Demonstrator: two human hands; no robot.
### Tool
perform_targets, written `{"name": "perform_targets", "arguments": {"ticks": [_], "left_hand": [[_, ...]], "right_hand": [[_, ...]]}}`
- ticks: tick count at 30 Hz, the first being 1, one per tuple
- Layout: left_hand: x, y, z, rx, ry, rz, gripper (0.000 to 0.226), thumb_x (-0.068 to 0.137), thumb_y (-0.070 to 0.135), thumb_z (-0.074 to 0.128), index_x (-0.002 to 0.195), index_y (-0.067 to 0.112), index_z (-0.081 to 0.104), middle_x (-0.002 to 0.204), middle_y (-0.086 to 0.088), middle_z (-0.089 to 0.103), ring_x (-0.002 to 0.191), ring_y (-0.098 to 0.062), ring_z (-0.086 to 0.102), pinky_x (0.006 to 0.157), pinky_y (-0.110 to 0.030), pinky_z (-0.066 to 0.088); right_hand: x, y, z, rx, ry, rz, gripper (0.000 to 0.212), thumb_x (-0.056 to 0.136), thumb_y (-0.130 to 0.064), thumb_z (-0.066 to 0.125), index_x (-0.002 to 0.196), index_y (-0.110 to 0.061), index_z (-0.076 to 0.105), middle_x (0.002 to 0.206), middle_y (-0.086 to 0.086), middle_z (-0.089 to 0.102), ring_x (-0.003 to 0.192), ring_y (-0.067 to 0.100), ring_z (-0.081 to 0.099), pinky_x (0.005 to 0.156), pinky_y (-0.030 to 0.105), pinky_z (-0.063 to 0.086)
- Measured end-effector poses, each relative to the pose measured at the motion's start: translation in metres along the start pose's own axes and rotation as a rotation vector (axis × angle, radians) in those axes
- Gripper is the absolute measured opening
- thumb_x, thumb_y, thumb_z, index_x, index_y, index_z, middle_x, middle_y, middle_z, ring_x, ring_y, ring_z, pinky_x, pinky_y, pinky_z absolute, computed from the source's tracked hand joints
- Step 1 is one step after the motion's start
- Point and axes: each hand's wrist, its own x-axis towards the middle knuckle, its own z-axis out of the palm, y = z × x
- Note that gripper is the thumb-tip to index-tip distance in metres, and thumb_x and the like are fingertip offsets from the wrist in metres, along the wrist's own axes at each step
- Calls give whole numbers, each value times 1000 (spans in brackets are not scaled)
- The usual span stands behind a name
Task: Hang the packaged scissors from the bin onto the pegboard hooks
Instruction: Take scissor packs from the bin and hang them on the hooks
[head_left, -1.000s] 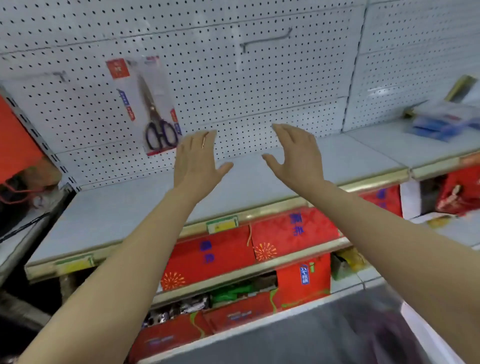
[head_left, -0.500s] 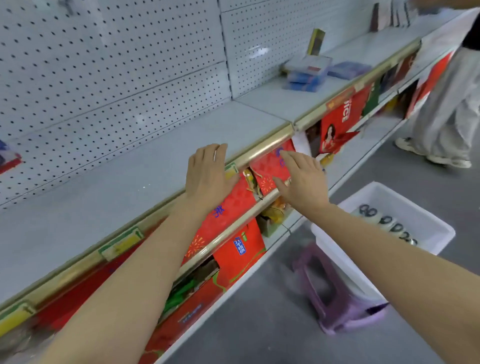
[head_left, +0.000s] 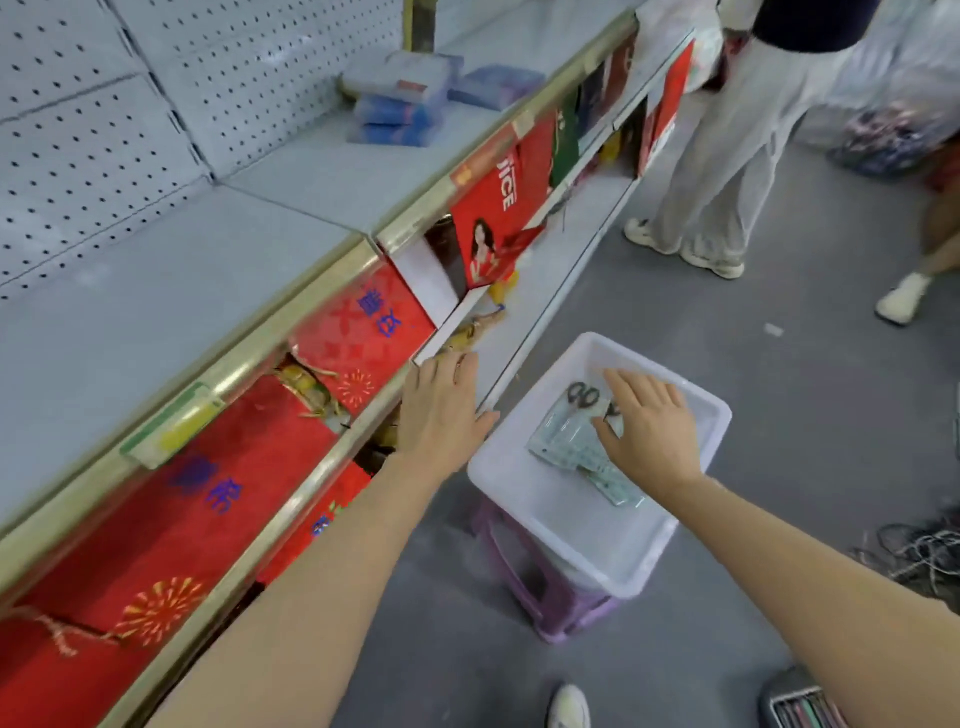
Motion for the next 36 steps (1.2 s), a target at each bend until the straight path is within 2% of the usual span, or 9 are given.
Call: {"name": "perform_targets", "arguments": {"ticks": [5,10,15,23,26,28,30,33,36], "left_hand": [[32,40,66,-49,-108,39,74,82,51,65,141,12,41,135,-6,48,121,-28,45,102,-38,34],[54,63,130,-89,-221,72,72,86,51,61,143,14,37,141,-5,45,125,-26,43,104,-38,34],[64,66,182,-131,-301,65,65,87,49,62,139,15,41,136,-2,47,123,-23,44,103,-35,33],[66,74,247,-120,-417,13,68,87,46,62,142,13,41,139,-6,48,125,-26,45,106,-38,34],[59,78,272,-107,-434,-20,66,90,46,59,143,13,38,138,-6,48,125,-26,44,106,-38,33],[53,82,287,-93,-455,-54,65,92,48,56,144,14,37,140,-6,46,127,-26,42,107,-37,31],[49,89,300,-95,-477,-107,64,93,49,53,144,15,36,141,-6,45,128,-26,42,107,-37,32],[44,106,307,-163,-494,-271,62,94,48,52,143,14,37,137,-6,48,122,-26,47,99,-35,38],[44,125,312,-375,-498,-687,57,93,46,55,135,9,43,128,-9,52,117,-26,52,90,-34,45]], "right_hand": [[-7,56,40,-6,-77,42,56,70,-19,82,120,-1,63,110,12,67,99,35,63,91,43,42],[-5,88,88,-27,-181,59,59,68,-19,83,120,1,63,109,13,68,97,35,65,89,45,46],[14,104,140,-32,-309,2,64,65,-17,85,123,-3,62,114,11,67,103,34,64,91,47,50],[56,115,224,-62,-459,-279,64,66,-4,81,126,-3,60,118,12,65,106,33,62,94,44,50],[76,124,259,-101,-592,-452,65,67,-12,84,127,-5,61,122,13,65,112,32,62,97,44,49],[88,127,280,-139,-698,-558,61,82,-23,73,138,-9,51,140,12,53,129,31,50,108,43,36],[99,132,296,-143,-775,-640,63,90,-33,64,145,-12,42,151,10,40,139,29,37,113,44,25],[106,135,306,-195,-833,-675,70,91,-47,56,150,-16,32,153,5,34,140,26,31,111,41,24],[106,131,306,-288,-857,-679,83,87,-62,51,152,-16,25,149,7,35,135,29,30,108,41,24]]}}
